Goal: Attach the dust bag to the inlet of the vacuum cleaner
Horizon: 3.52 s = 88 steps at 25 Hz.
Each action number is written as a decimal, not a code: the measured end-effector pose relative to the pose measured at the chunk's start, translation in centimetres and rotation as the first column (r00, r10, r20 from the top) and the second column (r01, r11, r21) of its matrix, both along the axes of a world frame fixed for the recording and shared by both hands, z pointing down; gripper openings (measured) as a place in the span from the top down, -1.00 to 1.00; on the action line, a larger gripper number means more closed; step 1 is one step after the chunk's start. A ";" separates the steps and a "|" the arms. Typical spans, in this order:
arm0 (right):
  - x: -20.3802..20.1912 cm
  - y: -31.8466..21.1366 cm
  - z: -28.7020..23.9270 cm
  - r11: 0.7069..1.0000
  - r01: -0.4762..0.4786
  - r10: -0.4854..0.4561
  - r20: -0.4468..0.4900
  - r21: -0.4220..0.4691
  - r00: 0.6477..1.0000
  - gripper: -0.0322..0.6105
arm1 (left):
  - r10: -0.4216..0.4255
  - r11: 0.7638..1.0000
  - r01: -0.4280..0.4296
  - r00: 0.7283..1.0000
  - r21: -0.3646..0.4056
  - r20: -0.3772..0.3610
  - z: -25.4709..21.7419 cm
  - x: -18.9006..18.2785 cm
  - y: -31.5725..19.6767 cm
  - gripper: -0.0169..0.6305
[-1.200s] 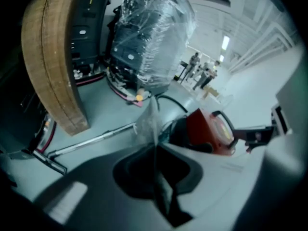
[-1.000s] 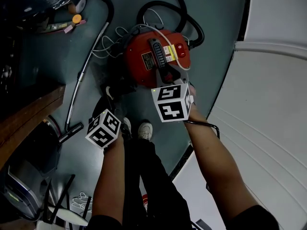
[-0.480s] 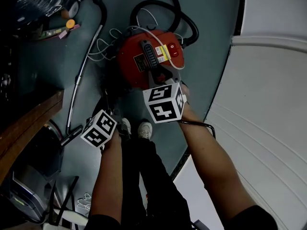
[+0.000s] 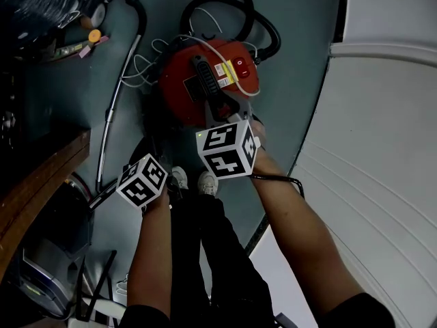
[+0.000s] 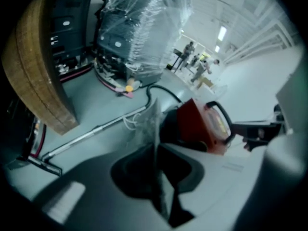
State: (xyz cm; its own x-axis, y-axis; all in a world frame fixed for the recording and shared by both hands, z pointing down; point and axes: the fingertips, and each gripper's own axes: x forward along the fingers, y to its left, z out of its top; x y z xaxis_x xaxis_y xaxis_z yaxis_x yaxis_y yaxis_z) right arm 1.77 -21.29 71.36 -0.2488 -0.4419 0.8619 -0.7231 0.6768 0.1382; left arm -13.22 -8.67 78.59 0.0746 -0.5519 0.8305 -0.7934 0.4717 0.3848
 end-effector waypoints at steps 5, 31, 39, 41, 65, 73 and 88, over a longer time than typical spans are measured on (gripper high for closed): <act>0.0 0.1 0.0 1.000 0.004 -0.004 0.008 -0.001 1.000 0.56 | -0.005 1.000 0.005 1.000 0.010 -0.010 0.2 0.1 0.0 0.79; 0.7 -0.1 0.1 1.000 0.016 -0.016 0.001 0.000 1.000 0.56 | -0.151 0.989 0.141 0.919 -0.054 -0.365 0.5 2.1 0.3 0.83; 0.5 -0.1 0.1 0.999 0.036 -0.036 -0.006 -0.015 0.999 0.56 | -0.170 0.984 0.174 0.897 -0.029 -0.409 0.4 3.5 -1.1 0.77; 0.6 -0.1 0.1 0.999 0.034 -0.034 -0.012 -0.010 0.999 0.56 | -0.052 0.999 0.054 0.944 -0.004 -0.325 0.4 3.9 -1.2 0.77; 6.0 9.9 -7.8 0.918 -0.396 0.384 0.346 -0.040 0.856 0.90 | 0.283 0.932 -0.330 0.922 0.151 0.264 -11.8 2.5 0.4 0.95; 6.8 11.8 -23.6 0.898 -0.440 0.395 0.434 0.002 0.810 0.90 | 0.382 0.856 -0.435 0.896 0.279 0.226 -29.5 8.4 -0.4 0.95; 7.2 9.7 -58.0 0.796 -0.491 0.151 0.669 0.353 0.727 0.90 | 0.321 0.637 -0.543 0.832 0.547 0.452 -64.7 11.4 -4.2 0.95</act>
State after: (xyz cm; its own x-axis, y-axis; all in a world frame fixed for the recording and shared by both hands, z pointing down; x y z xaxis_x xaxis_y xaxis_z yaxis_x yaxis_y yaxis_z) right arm 8.99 -11.61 13.36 -0.3775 -0.8942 0.2406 -0.9244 0.3486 -0.1548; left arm -1.86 -12.92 13.88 0.2685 -0.9098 0.3165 -0.9596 -0.2239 0.1703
